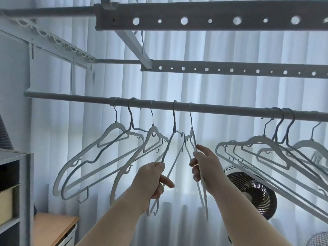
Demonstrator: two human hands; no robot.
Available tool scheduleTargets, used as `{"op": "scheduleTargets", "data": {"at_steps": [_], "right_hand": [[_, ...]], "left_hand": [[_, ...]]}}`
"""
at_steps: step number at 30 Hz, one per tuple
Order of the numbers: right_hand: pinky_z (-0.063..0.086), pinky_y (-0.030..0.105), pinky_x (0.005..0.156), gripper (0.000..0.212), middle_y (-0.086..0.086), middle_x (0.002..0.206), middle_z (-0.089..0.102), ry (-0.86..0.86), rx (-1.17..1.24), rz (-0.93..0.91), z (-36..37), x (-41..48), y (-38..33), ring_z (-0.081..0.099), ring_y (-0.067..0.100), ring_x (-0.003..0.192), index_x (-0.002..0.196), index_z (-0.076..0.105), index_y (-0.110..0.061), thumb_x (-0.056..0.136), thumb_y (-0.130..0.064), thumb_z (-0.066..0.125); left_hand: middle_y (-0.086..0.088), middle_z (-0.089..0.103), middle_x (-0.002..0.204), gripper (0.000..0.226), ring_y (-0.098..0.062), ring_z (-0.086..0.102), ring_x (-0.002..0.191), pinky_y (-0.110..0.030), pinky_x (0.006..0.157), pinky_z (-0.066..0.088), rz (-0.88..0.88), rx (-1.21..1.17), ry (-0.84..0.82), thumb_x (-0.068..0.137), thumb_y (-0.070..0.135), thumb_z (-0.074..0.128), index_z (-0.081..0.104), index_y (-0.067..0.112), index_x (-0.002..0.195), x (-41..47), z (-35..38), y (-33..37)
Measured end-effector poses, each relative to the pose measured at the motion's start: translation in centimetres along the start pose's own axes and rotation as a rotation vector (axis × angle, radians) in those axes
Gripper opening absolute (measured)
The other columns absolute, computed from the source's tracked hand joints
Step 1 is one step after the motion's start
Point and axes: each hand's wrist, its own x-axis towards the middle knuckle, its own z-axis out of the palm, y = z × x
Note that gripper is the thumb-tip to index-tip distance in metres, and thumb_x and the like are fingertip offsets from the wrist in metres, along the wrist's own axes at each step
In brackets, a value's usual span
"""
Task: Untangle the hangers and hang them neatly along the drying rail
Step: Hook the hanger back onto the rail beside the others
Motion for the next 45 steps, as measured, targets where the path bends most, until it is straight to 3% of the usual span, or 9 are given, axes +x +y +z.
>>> {"op": "scheduleTargets", "data": {"at_steps": [6, 11, 15, 22, 27, 33, 38, 41, 45], "right_hand": [[0.045, 0.019, 0.034, 0.046, 0.009, 0.068, 0.057, -0.004, -0.13, -0.038, -0.5, -0.6, -0.4, 0.051, 0.011, 0.03, 0.139, 0.033, -0.011, 0.096, -0.025, 0.044], [0.049, 0.026, 0.044, 0.043, 0.006, 0.071, 0.055, 0.089, -0.284, -0.119, -1.3, -1.0, -0.6, 0.054, 0.019, 0.05, 0.134, 0.038, -0.007, 0.096, -0.026, 0.043], [0.053, 0.045, 0.078, 0.036, 0.0, 0.078, 0.056, 0.275, -0.553, -0.369, -2.4, -1.8, -0.6, 0.063, 0.029, 0.08, 0.128, 0.045, -0.01, 0.094, -0.02, 0.045], [0.038, 0.024, 0.082, 0.029, 0.012, 0.105, 0.067, 0.446, -0.876, -0.538, -7.0, -3.6, -3.8, 0.059, 0.025, 0.102, 0.117, 0.06, -0.008, 0.092, -0.01, 0.046], [0.034, 0.021, 0.074, 0.025, 0.014, 0.105, 0.068, 0.496, -0.976, -0.472, -14.0, -3.9, -7.2, 0.053, 0.019, 0.088, 0.108, 0.066, -0.005, 0.09, -0.007, 0.048], [0.037, 0.024, 0.066, 0.022, 0.013, 0.098, 0.067, 0.386, -1.042, -0.267, -21.8, -2.6, -7.8, 0.054, 0.02, 0.084, 0.106, 0.066, -0.003, 0.089, -0.01, 0.053], [0.036, 0.022, 0.072, 0.023, 0.017, 0.114, 0.06, 0.239, -1.009, -0.269, -24.4, -0.8, -7.0, 0.051, 0.018, 0.086, 0.106, 0.065, 0.0, 0.089, -0.012, 0.056], [0.036, 0.013, 0.055, 0.026, 0.014, 0.107, 0.064, 0.135, -0.988, -0.273, -24.9, -0.1, -6.4, 0.052, 0.015, 0.079, 0.109, 0.064, -0.001, 0.086, -0.012, 0.059], [0.038, 0.015, 0.06, 0.032, 0.015, 0.107, 0.066, 0.031, -0.925, -0.271, -25.4, 0.5, -6.0, 0.053, 0.013, 0.077, 0.115, 0.061, 0.0, 0.085, -0.009, 0.061]], "left_hand": [[0.004, 0.065, 0.071, 0.026, -0.007, 0.051, 0.037, -0.015, 0.037, 0.034, 0.116, 0.329, 0.038, 0.092, 0.042, 0.04, 0.041, 0.028, 0.114, -0.6, -1.2, -0.7], [0.008, 0.053, 0.113, 0.052, -0.016, 0.055, 0.099, -0.032, 0.088, 0.044, 0.234, 0.637, 0.181, 0.089, 0.049, 0.039, 0.032, 0.027, 0.136, -2.2, -2.8, -0.6], [0.009, 0.04, 0.14, 0.048, -0.016, 0.038, 0.13, -0.032, 0.104, 0.034, 0.423, 0.862, 0.323, 0.089, 0.045, 0.042, 0.038, 0.027, 0.134, -4.3, -3.7, 0.7], [0.035, 0.057, 0.077, 0.007, 0.009, 0.058, 0.071, -0.004, 0.057, 0.04, 0.645, 0.433, 0.175, 0.073, 0.044, 0.048, 0.054, 0.046, 0.072, -7.2, -0.9, 2.7], [0.035, 0.065, 0.079, 0.03, 0.011, 0.062, 0.068, -0.004, 0.062, 0.045, 0.596, 0.285, -0.011, 0.082, 0.025, 0.06, 0.063, 0.045, 0.061, -6.9, 3.8, 2.5], [0.016, 0.07, 0.06, 0.029, 0.001, 0.065, 0.065, -0.022, 0.068, 0.056, 0.511, 0.212, -0.177, 0.087, 0.009, 0.053, 0.062, 0.03, 0.069, -5.2, 12.1, 3.9], [0.003, 0.065, 0.08, 0.007, -0.015, 0.062, 0.082, -0.034, 0.083, 0.051, 0.314, 0.22, -0.277, 0.09, 0.017, 0.052, 0.056, 0.023, 0.092, -2.8, 20.0, 3.0], [0.002, 0.063, 0.078, 0.026, -0.013, 0.06, 0.074, -0.029, 0.073, 0.048, 0.205, 0.18, -0.249, 0.09, 0.023, 0.052, 0.05, 0.013, 0.114, -1.2, 23.7, 1.6], [-0.001, 0.062, 0.078, 0.043, -0.011, 0.058, 0.064, -0.023, 0.061, 0.047, 0.103, 0.073, -0.216, 0.091, 0.029, 0.051, 0.043, 0.007, 0.127, 0.1, 27.3, 0.8]]}}
